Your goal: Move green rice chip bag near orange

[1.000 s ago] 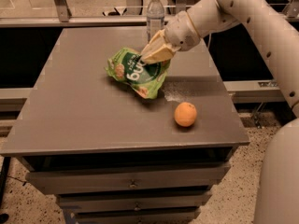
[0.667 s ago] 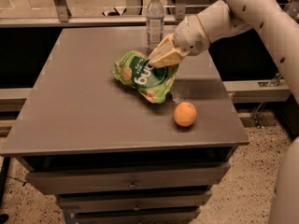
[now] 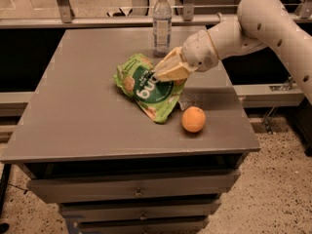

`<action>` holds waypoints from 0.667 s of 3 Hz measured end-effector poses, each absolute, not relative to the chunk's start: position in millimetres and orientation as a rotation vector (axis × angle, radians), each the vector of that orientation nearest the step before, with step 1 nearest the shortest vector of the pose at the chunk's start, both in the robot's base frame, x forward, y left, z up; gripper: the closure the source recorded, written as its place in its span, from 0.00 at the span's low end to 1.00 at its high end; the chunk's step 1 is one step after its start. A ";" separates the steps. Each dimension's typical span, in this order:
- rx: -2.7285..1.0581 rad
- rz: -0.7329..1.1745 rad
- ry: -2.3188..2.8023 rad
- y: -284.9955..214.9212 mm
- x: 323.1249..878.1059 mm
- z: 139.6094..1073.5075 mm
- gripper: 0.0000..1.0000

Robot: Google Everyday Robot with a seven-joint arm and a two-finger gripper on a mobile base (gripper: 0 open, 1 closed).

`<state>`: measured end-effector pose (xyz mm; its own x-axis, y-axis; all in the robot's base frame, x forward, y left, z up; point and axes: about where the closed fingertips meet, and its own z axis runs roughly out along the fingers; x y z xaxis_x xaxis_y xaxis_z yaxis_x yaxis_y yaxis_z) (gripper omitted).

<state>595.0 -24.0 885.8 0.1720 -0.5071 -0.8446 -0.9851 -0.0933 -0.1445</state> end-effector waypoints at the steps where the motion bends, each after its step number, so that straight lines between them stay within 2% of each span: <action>1: -1.690 0.829 1.430 -17.9 592.0 877.6 1.00; 2: -1.685 0.825 1.440 -19.8 590.1 876.5 1.00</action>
Offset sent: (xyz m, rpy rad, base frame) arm -0.0070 -0.0039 -0.0092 0.0072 0.0097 -0.0348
